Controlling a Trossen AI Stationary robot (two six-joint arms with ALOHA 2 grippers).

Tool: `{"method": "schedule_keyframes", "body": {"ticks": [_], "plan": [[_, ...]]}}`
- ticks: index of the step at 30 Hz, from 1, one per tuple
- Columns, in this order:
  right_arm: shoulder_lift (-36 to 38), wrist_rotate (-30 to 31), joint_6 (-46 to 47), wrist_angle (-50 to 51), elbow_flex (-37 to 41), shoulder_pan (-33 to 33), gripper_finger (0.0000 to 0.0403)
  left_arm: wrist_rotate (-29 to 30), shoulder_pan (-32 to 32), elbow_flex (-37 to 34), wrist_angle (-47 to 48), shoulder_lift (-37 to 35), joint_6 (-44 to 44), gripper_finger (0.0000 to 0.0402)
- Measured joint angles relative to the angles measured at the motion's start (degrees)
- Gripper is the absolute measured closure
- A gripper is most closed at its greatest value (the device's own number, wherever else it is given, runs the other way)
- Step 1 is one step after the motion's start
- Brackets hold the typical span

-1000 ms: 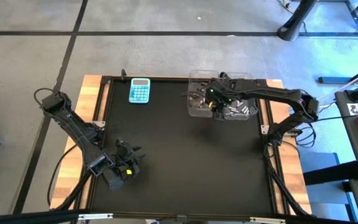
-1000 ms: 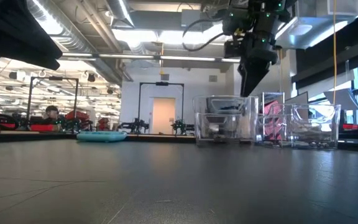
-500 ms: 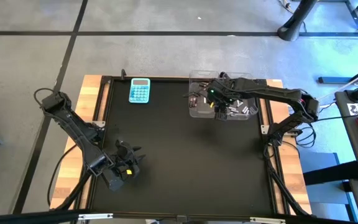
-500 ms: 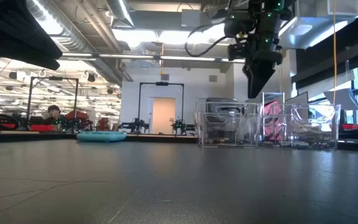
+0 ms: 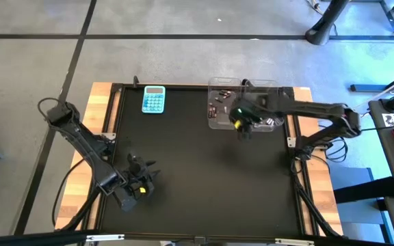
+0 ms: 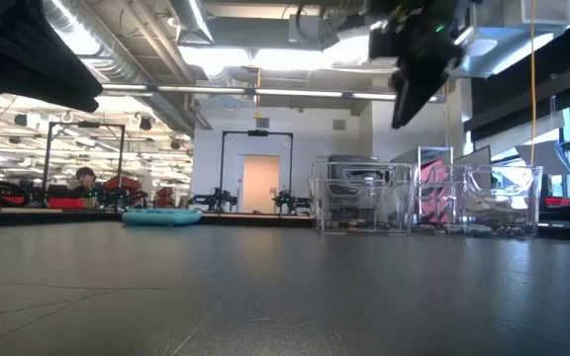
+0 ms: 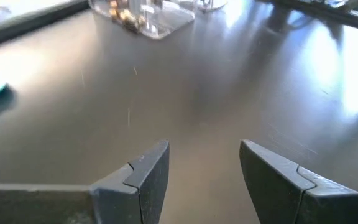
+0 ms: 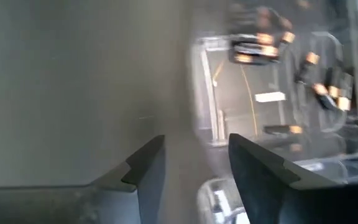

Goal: Sort batteries
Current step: Return to Home Position

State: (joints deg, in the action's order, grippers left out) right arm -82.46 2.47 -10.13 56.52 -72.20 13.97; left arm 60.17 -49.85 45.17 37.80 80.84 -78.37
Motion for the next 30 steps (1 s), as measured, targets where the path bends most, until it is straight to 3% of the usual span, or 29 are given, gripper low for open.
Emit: {"method": "schedule_keyframes", "body": {"ticks": [4,9,17,22,27,30], "plan": [[7.42,1.62,1.77,-0.03,4.82,-5.80,0.0244,3.72,-0.94,0.00,0.07,2.67,-1.85,0.0216],[23.25,3.65,7.41,-1.00,11.67,-8.66,0.0297,4.18,-1.45,-0.02,0.29,4.08,-3.68,0.0216],[51.74,-1.44,18.92,-13.70,26.25,-8.76,0.0368,11.11,0.80,-0.02,4.14,2.13,-3.70,0.0221],[65.29,-5.68,20.77,-28.02,37.66,-8.76,0.0396,10.54,4.58,-0.30,11.24,-5.43,-1.84,0.0251],[72.92,-7.03,20.83,-33.26,45.23,-8.76,0.0396,10.46,7.43,-3.57,10.35,-18.40,7.04,0.0291],[75.24,-7.03,20.83,-34.57,48.11,-8.74,0.0394,9.86,9.74,-6.71,5.13,-26.77,14.95,0.0315]]}}
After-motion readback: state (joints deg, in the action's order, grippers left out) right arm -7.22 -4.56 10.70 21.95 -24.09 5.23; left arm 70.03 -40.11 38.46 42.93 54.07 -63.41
